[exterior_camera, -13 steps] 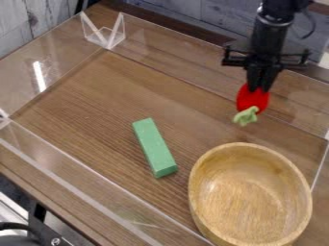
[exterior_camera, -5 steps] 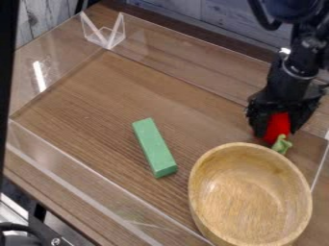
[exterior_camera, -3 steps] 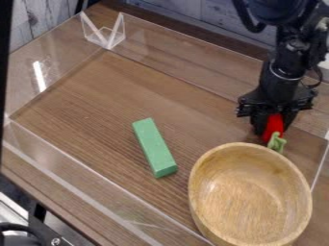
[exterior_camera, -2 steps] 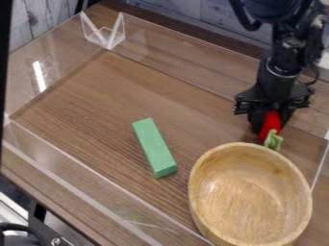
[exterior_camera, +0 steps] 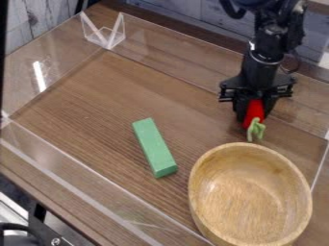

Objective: Move the red object to the right side of the table

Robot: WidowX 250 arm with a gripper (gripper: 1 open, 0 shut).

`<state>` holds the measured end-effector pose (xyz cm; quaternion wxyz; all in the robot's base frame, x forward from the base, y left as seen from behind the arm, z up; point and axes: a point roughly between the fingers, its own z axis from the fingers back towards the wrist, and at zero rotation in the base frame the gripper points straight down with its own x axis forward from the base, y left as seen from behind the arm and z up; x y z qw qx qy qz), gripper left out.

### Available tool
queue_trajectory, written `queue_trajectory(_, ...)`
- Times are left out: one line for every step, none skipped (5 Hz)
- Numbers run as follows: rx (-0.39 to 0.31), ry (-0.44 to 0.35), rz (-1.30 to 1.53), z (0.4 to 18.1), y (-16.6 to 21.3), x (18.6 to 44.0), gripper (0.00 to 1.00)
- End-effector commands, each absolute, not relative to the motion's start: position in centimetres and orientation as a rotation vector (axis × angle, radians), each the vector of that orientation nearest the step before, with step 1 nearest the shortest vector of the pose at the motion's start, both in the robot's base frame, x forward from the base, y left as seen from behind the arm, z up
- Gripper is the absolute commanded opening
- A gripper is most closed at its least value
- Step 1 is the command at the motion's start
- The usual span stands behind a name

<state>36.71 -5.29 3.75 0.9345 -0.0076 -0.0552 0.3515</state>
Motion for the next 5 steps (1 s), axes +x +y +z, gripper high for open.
queue_trajectory(-0.074, -0.214, 0.661, 7.9, -4.7, 37.9, 0.00)
queue_trajectory(-0.077, -0.226, 0.612, 8.3, -4.6, 37.8, 0.00)
queue_trajectory(-0.081, -0.231, 0.554, 9.5, -5.4, 37.4, 0.00)
queue_trajectory(-0.086, -0.225, 0.504, 10.1, -6.3, 37.1, 0.00)
queue_trajectory(-0.089, -0.214, 0.444, 9.8, -7.0, 37.0, 0.00)
